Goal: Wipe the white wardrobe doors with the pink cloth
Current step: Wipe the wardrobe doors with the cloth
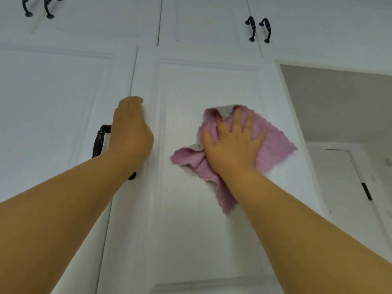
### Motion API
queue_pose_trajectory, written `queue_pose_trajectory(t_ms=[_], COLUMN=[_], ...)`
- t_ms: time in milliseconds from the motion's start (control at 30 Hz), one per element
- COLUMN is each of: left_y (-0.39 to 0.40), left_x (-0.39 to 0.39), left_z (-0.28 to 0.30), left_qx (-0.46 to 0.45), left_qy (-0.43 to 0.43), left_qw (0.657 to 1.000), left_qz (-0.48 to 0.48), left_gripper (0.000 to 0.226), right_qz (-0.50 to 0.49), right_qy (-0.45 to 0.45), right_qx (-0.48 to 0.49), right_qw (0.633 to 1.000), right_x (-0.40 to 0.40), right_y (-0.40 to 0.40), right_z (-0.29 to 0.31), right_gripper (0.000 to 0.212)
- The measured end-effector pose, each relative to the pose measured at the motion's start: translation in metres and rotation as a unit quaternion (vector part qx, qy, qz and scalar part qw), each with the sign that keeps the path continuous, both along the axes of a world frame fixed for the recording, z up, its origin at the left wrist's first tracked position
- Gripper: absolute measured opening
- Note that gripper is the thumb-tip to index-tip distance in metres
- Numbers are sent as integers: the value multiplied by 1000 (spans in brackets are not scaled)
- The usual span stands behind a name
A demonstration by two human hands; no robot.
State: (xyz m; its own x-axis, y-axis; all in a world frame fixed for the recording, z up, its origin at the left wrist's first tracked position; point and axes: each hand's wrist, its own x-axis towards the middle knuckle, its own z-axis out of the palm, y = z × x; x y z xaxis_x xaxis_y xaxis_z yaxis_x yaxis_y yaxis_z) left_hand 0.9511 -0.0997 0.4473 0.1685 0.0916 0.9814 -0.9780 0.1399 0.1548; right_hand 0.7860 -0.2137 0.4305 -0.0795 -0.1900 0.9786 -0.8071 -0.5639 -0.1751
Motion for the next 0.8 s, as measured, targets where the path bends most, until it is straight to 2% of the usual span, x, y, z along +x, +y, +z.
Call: queue_pose_trajectory(t_ms=[100,200,300,467,633,700,800], left_y=[1,2,1,0,-1,1,5], left_x=[2,3,4,5,1,0,2], left_z=[1,2,3,-2,-7,-6,-7], left_qx=[12,21,24,22,49,61,73], left_qy=[-16,-21,-19,-5,27,33,16], left_qw=[1000,999,998,999,998,997,997], left_qz=[15,32,53,48,35,26,11], left_gripper=[60,60,58,54,60,64,66], right_qz=[24,70,112,90,18,27,29], right_qy=[102,220,271,121,1,-13,33], right_qx=[-62,-154,-117,-39,20,36,12], right_qw=[993,961,949,988,1000,999,999], right_x=[32,43,20,-29,-30,-8,34], right_y=[18,20,11,-11,-13,1,26], right_z=[-4,-13,-5,12,25,35,42], right_gripper=[58,59,68,71,70,75,76])
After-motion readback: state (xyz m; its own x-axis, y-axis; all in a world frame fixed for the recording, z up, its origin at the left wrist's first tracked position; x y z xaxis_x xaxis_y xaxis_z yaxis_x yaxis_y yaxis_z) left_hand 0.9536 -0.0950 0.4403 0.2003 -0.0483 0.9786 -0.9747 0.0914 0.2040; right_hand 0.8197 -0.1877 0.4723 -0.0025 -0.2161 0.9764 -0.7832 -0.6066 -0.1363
